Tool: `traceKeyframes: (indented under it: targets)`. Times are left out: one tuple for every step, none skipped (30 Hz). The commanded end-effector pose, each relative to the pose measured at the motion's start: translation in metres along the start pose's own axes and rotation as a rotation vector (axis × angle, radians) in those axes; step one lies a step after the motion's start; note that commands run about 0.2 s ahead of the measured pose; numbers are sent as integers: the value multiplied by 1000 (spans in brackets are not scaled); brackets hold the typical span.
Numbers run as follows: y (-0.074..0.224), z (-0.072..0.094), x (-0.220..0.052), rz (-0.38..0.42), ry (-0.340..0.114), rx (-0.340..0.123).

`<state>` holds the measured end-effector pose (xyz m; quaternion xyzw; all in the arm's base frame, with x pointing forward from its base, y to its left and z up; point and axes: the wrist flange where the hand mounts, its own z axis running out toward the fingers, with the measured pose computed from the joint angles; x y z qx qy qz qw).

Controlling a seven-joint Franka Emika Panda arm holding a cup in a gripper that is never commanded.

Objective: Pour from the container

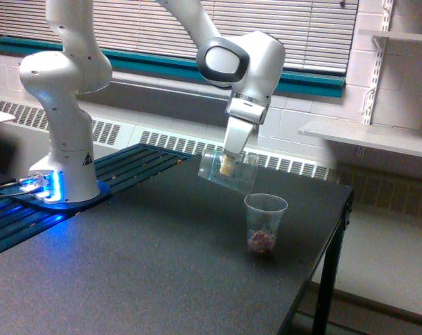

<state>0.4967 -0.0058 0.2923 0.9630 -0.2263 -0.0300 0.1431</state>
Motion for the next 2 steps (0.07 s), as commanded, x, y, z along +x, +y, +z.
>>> traceKeyframes:
  targets:
    - [-3, -7, 2, -10, 31, 20]
    - [-3, -8, 2, -11, 30, 20]
